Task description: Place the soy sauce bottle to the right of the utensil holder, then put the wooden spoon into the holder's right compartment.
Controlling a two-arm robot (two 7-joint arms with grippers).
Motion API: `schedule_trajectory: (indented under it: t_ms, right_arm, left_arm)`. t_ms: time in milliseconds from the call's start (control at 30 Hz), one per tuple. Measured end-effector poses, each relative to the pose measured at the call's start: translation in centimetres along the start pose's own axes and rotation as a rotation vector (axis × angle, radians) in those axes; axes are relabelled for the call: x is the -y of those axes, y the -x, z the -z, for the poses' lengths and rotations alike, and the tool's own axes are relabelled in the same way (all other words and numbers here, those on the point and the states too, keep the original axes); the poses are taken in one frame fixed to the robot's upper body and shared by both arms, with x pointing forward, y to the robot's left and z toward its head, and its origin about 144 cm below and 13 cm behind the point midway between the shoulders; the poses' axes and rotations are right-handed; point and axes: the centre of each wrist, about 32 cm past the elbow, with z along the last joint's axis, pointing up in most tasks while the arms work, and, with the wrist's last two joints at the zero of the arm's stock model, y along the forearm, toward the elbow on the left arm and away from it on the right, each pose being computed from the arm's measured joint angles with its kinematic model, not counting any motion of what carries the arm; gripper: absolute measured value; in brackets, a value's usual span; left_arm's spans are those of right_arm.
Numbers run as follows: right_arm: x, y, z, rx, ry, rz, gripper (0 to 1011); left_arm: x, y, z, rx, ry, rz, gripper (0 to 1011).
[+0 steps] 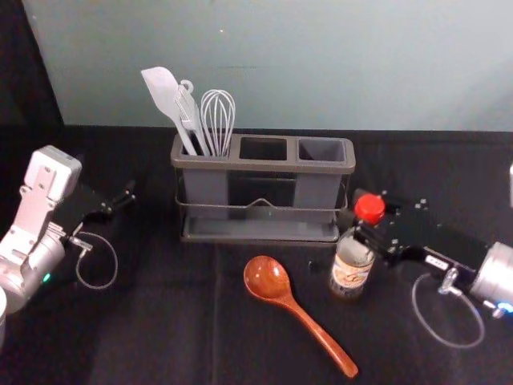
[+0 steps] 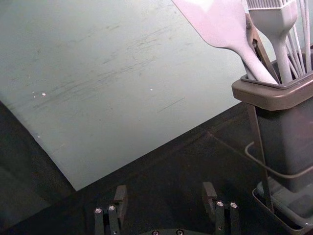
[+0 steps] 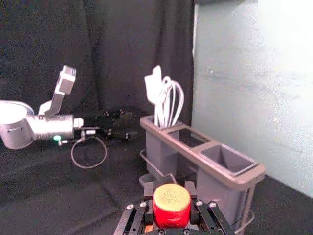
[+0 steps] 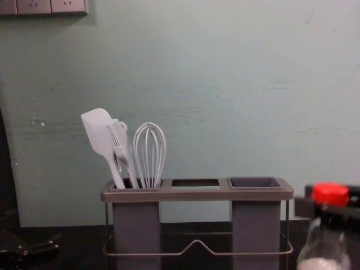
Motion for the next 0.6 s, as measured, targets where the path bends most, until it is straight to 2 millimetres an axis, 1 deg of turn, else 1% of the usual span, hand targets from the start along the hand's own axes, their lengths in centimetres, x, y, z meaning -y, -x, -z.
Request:
schedule_trajectory:
  t_ms: [100, 267, 433, 600]
  right_arm:
    - [0.5, -0.1, -0.7, 0.008, -0.008, 0.011, 382]
    - [2.1, -0.6, -1.7, 0.023, -0.02, 0.053, 382]
    - [3.4, -1.4, -2.1, 0.038, -0.02, 0.107, 382]
    - [3.9, -2.5, -2.2, 0.048, -0.009, 0.155, 382]
  left_arm:
    - [0.0, 0.0, 0.0, 0.0, 0.0, 0.0, 1005]
    - [0.0, 0.0, 0.0, 0.0, 0.0, 0.0, 1005]
    - [0.0, 0.0, 0.0, 0.0, 0.0, 0.0, 1005]
    - [0.0, 0.0, 0.0, 0.0, 0.0, 0.0, 1005]
